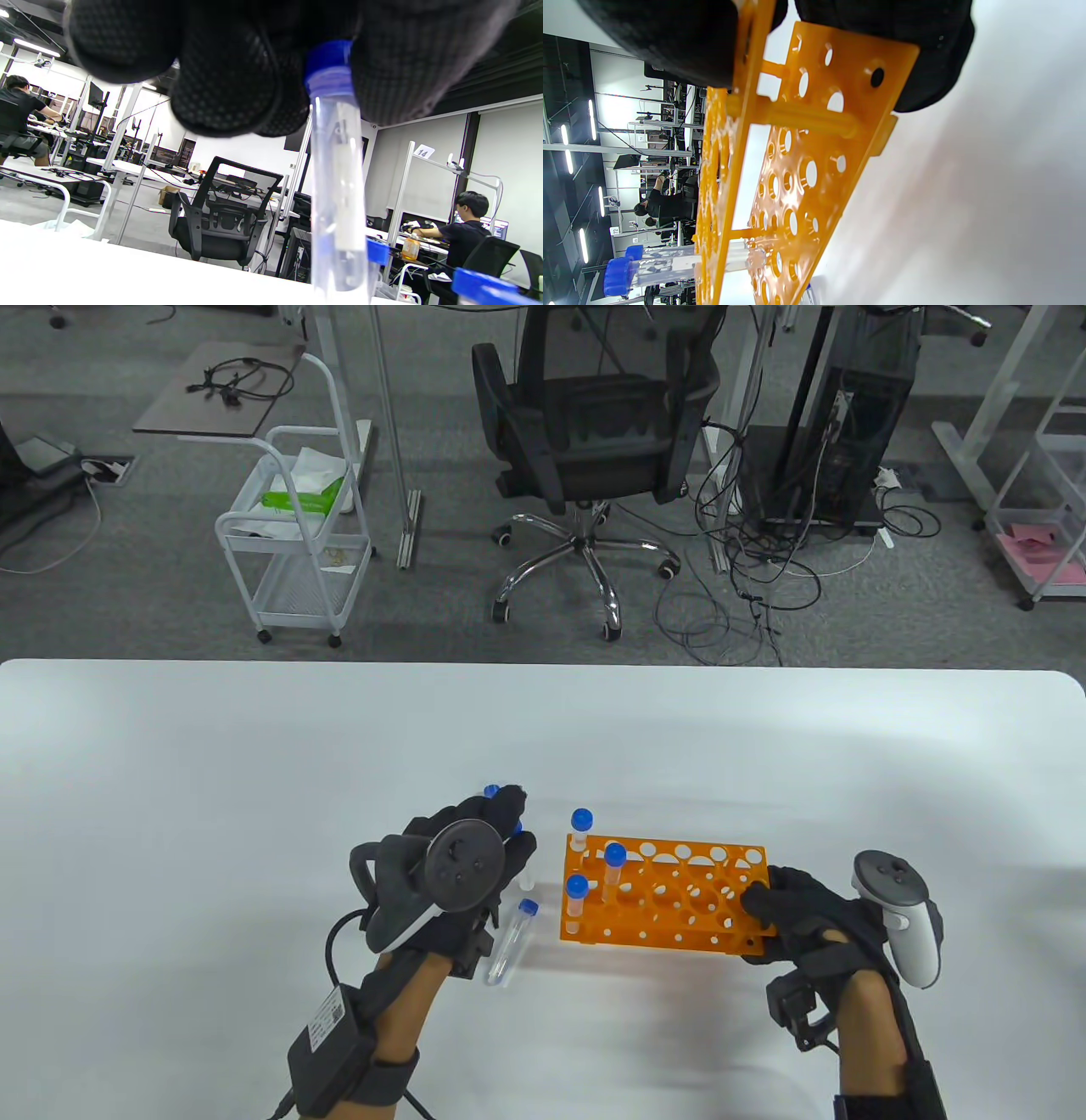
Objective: Insert test tubes into test tube rack (6 test tubes)
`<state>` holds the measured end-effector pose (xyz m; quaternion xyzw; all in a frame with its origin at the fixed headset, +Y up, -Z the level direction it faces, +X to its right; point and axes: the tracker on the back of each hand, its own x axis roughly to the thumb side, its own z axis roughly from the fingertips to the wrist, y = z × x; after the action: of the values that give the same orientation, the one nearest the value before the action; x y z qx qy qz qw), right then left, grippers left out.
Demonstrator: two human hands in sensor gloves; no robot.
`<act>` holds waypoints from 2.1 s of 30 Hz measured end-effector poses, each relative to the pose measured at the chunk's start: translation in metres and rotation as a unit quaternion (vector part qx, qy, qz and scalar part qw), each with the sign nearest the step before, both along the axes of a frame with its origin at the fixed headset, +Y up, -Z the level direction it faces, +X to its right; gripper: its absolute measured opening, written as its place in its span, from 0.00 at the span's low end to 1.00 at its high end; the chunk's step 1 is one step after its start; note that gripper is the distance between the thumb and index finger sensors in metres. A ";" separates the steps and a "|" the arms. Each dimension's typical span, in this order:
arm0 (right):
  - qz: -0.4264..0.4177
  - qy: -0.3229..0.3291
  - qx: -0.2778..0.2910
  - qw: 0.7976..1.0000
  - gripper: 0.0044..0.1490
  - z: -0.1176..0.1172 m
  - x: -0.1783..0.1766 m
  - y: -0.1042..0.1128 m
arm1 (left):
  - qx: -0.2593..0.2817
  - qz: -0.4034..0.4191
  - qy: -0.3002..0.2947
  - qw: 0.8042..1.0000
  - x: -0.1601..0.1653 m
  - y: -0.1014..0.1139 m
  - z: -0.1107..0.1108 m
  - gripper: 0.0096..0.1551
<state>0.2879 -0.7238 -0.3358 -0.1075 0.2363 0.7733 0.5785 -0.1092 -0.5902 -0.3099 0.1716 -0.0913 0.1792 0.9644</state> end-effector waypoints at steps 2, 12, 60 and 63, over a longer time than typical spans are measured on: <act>0.002 0.001 0.000 1.000 0.38 0.000 0.000 0.000 | -0.003 0.012 -0.006 1.000 0.000 -0.001 0.000 0.30; 0.003 0.004 0.001 1.000 0.38 0.000 -0.001 0.000 | 0.002 0.018 -0.021 1.000 0.006 -0.004 0.000 0.30; 0.015 0.025 0.019 0.999 0.38 -0.001 -0.008 0.006 | -0.035 0.014 -0.118 0.992 0.023 -0.030 -0.014 0.29; 0.012 0.026 0.019 0.999 0.38 -0.001 -0.008 0.006 | -0.042 0.011 -0.126 0.991 0.024 -0.031 -0.015 0.29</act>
<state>0.2799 -0.7178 -0.3363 -0.0795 0.2348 0.7871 0.5648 -0.0849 -0.6212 -0.3248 0.1082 -0.2030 0.2142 0.9493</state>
